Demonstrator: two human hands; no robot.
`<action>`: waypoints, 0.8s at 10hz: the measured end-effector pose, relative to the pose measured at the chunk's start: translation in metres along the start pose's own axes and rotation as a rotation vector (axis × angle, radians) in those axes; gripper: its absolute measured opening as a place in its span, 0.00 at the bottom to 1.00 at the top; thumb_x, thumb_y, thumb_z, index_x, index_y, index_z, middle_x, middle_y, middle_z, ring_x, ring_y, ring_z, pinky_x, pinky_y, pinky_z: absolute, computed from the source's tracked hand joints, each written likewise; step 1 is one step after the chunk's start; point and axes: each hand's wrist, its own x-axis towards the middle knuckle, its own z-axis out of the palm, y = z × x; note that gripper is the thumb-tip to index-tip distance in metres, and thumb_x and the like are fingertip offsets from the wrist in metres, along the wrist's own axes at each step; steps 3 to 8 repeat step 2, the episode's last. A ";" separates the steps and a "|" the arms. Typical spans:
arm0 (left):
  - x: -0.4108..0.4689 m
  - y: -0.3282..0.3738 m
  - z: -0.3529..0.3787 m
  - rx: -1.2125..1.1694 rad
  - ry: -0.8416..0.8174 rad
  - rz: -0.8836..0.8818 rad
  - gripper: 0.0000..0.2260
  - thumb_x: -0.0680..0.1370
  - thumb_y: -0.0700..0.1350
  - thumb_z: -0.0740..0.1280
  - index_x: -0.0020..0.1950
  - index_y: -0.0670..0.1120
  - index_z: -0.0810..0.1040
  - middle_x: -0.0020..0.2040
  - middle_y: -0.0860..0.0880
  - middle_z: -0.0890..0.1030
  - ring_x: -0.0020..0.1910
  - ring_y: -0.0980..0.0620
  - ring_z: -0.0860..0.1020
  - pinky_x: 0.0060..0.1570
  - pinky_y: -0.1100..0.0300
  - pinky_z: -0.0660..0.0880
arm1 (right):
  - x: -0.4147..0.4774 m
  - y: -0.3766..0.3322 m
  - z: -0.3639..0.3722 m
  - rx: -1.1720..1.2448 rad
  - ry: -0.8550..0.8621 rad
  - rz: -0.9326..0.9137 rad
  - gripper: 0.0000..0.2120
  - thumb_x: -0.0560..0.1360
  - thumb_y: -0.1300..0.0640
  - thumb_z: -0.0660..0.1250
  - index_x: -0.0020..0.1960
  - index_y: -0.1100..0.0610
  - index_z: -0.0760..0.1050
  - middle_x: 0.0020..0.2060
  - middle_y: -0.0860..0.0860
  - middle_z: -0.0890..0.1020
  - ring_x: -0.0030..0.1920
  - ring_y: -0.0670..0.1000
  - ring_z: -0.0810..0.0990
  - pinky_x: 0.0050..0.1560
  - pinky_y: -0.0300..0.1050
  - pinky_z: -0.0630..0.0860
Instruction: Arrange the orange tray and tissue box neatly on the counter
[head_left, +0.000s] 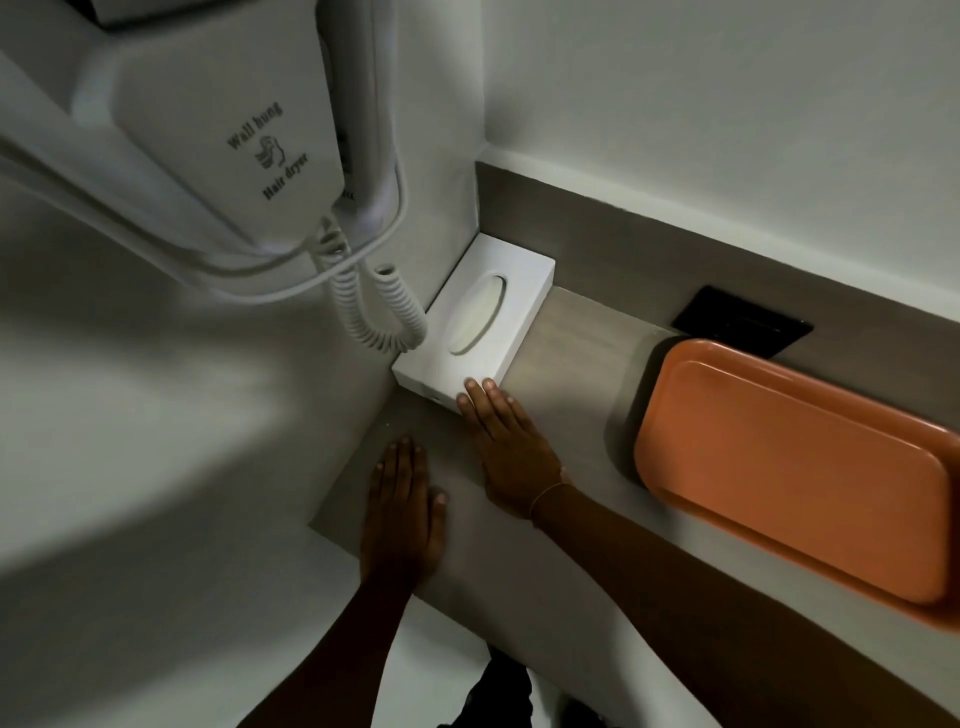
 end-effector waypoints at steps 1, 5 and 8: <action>-0.001 -0.002 0.002 -0.009 0.004 0.010 0.29 0.78 0.53 0.53 0.76 0.40 0.56 0.77 0.39 0.59 0.78 0.42 0.55 0.76 0.45 0.55 | -0.001 -0.005 -0.005 0.018 0.013 0.031 0.41 0.70 0.59 0.62 0.78 0.59 0.46 0.79 0.58 0.51 0.78 0.59 0.45 0.77 0.58 0.47; 0.000 0.002 -0.001 -0.005 -0.015 0.074 0.29 0.78 0.53 0.53 0.74 0.37 0.60 0.75 0.35 0.63 0.75 0.38 0.60 0.75 0.44 0.57 | -0.020 -0.004 -0.020 0.190 0.022 0.078 0.40 0.72 0.59 0.60 0.79 0.57 0.44 0.79 0.55 0.47 0.78 0.55 0.39 0.77 0.60 0.42; 0.000 0.002 -0.001 -0.005 -0.015 0.074 0.29 0.78 0.53 0.53 0.74 0.37 0.60 0.75 0.35 0.63 0.75 0.38 0.60 0.75 0.44 0.57 | -0.020 -0.004 -0.020 0.190 0.022 0.078 0.40 0.72 0.59 0.60 0.79 0.57 0.44 0.79 0.55 0.47 0.78 0.55 0.39 0.77 0.60 0.42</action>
